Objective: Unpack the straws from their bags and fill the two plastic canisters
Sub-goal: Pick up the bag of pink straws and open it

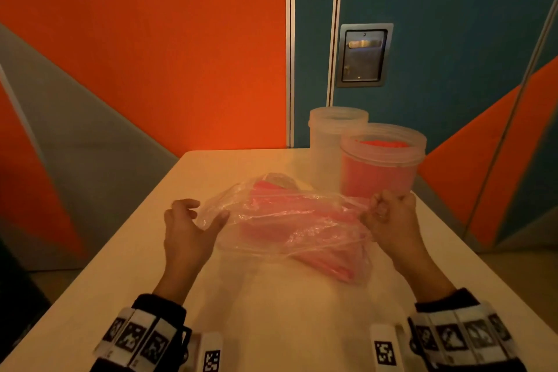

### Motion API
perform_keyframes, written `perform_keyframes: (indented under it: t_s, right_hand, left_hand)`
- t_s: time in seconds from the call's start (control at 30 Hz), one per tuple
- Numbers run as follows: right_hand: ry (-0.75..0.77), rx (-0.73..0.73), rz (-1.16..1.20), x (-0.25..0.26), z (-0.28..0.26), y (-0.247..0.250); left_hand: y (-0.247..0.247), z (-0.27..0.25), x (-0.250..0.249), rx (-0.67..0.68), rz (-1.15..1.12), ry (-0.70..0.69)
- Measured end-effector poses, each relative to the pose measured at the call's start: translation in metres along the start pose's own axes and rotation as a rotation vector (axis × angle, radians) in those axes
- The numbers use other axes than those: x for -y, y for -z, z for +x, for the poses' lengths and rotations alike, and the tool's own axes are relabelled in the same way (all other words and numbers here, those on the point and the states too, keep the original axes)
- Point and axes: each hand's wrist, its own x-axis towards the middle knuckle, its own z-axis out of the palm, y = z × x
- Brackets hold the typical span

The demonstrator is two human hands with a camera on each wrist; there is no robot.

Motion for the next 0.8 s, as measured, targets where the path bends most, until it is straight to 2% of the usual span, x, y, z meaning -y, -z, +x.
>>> perform_keyframes:
  t_s: [0.1, 0.17, 0.23, 0.33, 0.43, 0.53, 0.6, 0.73, 0.8]
  right_hand:
    - [0.09, -0.184, -0.19, -0.008, -0.008, -0.007]
    - [0.012, -0.27, -0.335, -0.011, -0.014, -0.011]
    - [-0.09, -0.216, -0.364, -0.01, -0.02, -0.016]
    - [-0.178, -0.067, -0.266, -0.005, -0.029, -0.022]
    - [-0.221, -0.061, -0.191, -0.006, -0.033, -0.024]
    - [-0.274, -0.038, -0.219, -0.008, -0.034, -0.02]
    - [-0.33, -0.048, -0.176, -0.01, -0.036, -0.019]
    - [-0.413, -0.161, 0.064, -0.016, -0.036, -0.023]
    - [-0.407, -0.162, 0.148, -0.018, -0.038, -0.023]
  left_hand:
    - [-0.002, -0.009, -0.005, -0.024, -0.068, -0.032]
    - [-0.003, -0.015, -0.008, 0.009, -0.022, -0.082]
    - [-0.003, -0.023, -0.012, 0.061, 0.0, -0.141]
    - [-0.004, -0.029, -0.014, 0.12, 0.017, -0.16]
    - [-0.005, -0.034, -0.016, 0.101, 0.06, -0.117]
    - [-0.007, -0.037, -0.015, 0.042, 0.109, -0.132]
    - [-0.008, -0.039, -0.015, 0.01, 0.095, -0.102]
    - [-0.011, -0.042, -0.011, 0.024, 0.12, 0.04]
    - [-0.015, -0.041, -0.006, 0.088, -0.072, 0.183]
